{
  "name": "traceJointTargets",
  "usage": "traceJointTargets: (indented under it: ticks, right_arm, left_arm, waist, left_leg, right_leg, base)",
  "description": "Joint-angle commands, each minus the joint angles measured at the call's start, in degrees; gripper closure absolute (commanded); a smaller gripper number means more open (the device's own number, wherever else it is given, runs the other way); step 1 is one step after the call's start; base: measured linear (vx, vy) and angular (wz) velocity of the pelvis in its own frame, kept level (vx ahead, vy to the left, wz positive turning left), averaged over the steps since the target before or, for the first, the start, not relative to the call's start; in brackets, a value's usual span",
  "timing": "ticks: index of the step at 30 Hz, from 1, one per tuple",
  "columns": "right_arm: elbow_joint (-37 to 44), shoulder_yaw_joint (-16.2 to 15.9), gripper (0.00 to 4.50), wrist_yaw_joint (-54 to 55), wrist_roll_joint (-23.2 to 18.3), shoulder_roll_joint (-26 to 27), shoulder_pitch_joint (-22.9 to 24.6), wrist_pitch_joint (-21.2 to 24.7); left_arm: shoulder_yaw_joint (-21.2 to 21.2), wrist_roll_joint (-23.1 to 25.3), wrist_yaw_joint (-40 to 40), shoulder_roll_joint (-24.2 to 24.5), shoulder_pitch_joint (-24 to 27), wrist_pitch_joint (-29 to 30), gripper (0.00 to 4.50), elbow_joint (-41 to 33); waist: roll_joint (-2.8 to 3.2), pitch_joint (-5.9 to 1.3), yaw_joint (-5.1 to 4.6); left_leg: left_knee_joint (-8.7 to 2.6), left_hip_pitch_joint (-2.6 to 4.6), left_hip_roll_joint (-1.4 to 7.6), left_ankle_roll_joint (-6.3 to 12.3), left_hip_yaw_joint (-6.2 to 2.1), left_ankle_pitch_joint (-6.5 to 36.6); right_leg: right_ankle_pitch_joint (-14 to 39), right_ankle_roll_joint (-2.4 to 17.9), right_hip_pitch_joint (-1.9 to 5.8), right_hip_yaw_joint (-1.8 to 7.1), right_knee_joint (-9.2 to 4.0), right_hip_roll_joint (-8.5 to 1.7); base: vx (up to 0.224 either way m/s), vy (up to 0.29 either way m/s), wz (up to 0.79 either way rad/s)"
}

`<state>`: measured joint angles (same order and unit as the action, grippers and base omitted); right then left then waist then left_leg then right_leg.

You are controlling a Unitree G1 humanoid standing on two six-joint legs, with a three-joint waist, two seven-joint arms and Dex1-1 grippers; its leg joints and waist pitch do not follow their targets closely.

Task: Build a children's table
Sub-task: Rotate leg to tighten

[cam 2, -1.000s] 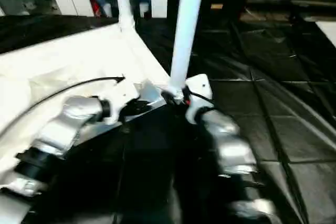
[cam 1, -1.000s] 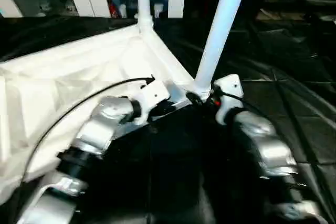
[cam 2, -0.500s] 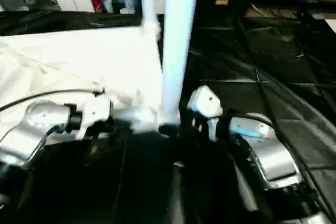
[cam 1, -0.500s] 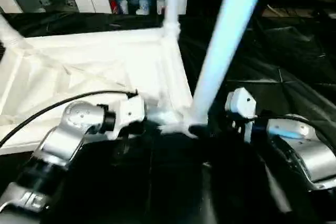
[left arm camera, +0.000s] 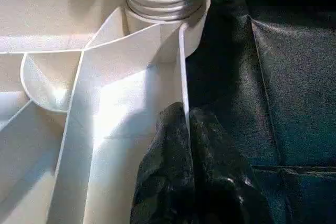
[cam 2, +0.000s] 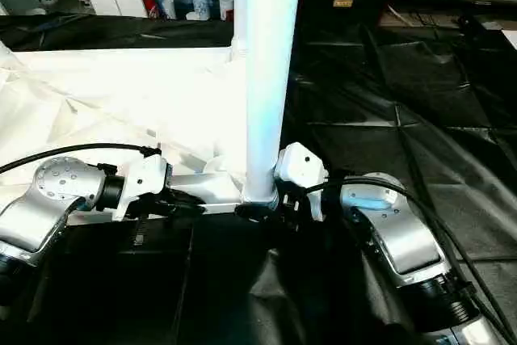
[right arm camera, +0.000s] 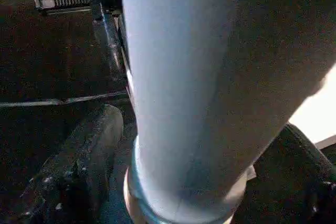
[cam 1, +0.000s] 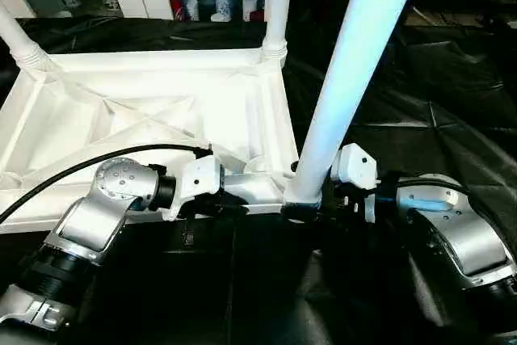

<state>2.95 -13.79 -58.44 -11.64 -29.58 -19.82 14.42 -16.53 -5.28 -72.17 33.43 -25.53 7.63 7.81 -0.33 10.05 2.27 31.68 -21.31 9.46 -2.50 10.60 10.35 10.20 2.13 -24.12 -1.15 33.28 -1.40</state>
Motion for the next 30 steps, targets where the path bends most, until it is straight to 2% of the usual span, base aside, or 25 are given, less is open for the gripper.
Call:
traceJointTargets:
  ticks: [1, 5, 11, 21, 23, 25, 26, 27, 28, 29, 30]
  right_arm:
    - [-1.06, -0.39, 0.86, -1.12, -0.38, -0.55, -0.14, -0.88]
    - [-2.05, -0.39, 1.25, -1.93, -0.72, -0.39, -0.27, -0.94]
    - [-2.97, -0.67, 1.76, -2.16, -0.28, -0.16, -0.52, -1.49]
    - [-4.61, -0.44, 1.85, -0.98, -0.44, 1.83, 0.12, -1.41]
    - [-5.45, -0.03, 1.85, 0.51, -0.33, 2.69, 0.30, -1.11]
    - [-8.11, 1.44, 1.85, 6.41, 0.36, 6.01, 0.65, 0.21]
    - [-9.20, 2.08, 1.85, 9.45, 0.80, 7.70, 0.71, 0.82]
    - [-9.20, 2.08, 1.85, 9.45, 0.80, 7.70, 0.71, 0.82]
    - [-10.78, 3.46, 1.85, 15.66, 1.24, 11.63, 0.68, 1.94]
    - [-10.78, 3.46, 1.85, 15.66, 1.24, 11.63, 0.68, 1.94]
    - [-11.71, 4.36, 1.85, 19.33, 1.23, 14.17, 0.48, 2.65]
  left_arm:
    - [-1.45, -0.68, -2.23, 0.60, 0.56, -0.07, 4.50, -1.74]
    - [-1.35, -0.83, -2.62, 0.81, 0.48, 0.10, 4.50, -1.77]
    - [-1.32, -0.91, -2.71, 0.92, 0.28, 0.33, 4.50, -1.63]
    - [-1.07, -0.91, -1.92, 0.72, 0.14, 1.85, 4.50, -1.45]
    - [-0.95, -0.54, -1.19, 0.56, 0.09, 1.98, 4.50, -1.14]
    - [-0.51, 2.26, 3.77, -0.43, -0.59, 2.96, 4.50, 0.81]
    - [-0.08, 3.16, 6.35, -1.17, -0.90, 4.44, 4.50, 1.55]
    - [-0.08, 3.16, 6.35, -1.17, -0.90, 4.44, 4.50, 1.55]
    - [0.57, 3.95, 10.61, -3.14, -1.37, 7.28, 4.50, 2.22]
    - [0.57, 3.95, 10.61, -3.14, -1.37, 7.28, 4.50, 2.22]
    - [0.67, 4.52, 12.76, -4.29, -1.59, 8.43, 4.50, 2.52]
  waist:
    - [-0.05, -3.67, 0.03]
    - [-0.11, -3.67, 0.07]
    - [-0.03, -3.57, 0.11]
    - [-0.08, -3.66, -0.02]
    - [-0.06, -3.48, -0.05]
    - [0.02, -2.97, -0.26]
    - [-0.05, -2.87, -0.37]
    - [-0.13, -2.85, -0.27]
    - [-0.20, -2.69, -0.40]
    - [-0.17, -2.68, -0.46]
    - [-0.05, -2.67, -0.44]
  left_leg:
    - [-2.59, 0.89, 3.91, 8.00, -1.26, 1.65]
    - [-2.51, 0.85, 3.89, 8.13, -1.23, 1.46]
    - [-2.55, 0.94, 3.94, 7.44, -1.24, 2.77]
    - [-2.43, 0.83, 3.83, 7.50, -1.23, 2.42]
    - [-2.48, 0.81, 3.82, 6.96, -1.24, 3.65]
    - [-2.75, 0.88, 3.85, 5.11, -1.30, 7.10]
    - [-2.85, 1.02, 3.74, 3.49, -1.37, 9.16]
    - [-2.87, 1.14, 3.64, 3.01, -1.50, 9.65]
    - [-3.07, 1.13, 3.67, 2.24, -1.53, 10.16]
    - [-3.09, 1.08, 3.62, 1.89, -1.54, 10.18]
    - [-3.20, 1.21, 3.65, 1.39, -1.61, 10.99]
  right_leg:
    - [-1.20, 15.32, 3.52, 3.03, -1.84, -6.31]
    - [-1.46, 15.53, 3.56, 3.06, -1.78, -6.30]
    - [1.26, 15.45, 3.42, 3.07, -2.02, -6.32]
    - [0.83, 15.61, 3.47, 3.06, -1.92, -6.32]
    - [3.10, 15.39, 3.37, 3.11, -2.18, -6.37]
    - [9.83, 14.74, 2.98, 3.14, -2.99, -6.44]
    - [14.68, 13.71, 2.95, 3.18, -3.34, -6.50]
    - [16.77, 12.97, 2.97, 3.15, -3.57, -6.55]
    - [19.61, 12.00, 2.83, 3.24, -3.78, -6.57]
    - [20.42, 11.64, 2.77, 3.25, -3.81, -6.54]
    - [22.25, 10.94, 2.49, 3.30, -3.97, -6.61]
  base:
    - [0.000, 0.000, 0.00]
    - [0.000, 0.000, 0.00]
    - [0.000, 0.000, 0.00]
    - [0.000, 0.000, 0.00]
    - [0.000, 0.000, 0.00]
    - [0.000, 0.000, 0.00]
    - [0.000, 0.000, 0.00]
    - [0.000, 0.000, 0.00]
    - [0.000, 0.000, 0.00]
    - [0.000, 0.000, 0.00]
    - [0.000, 0.000, 0.00]
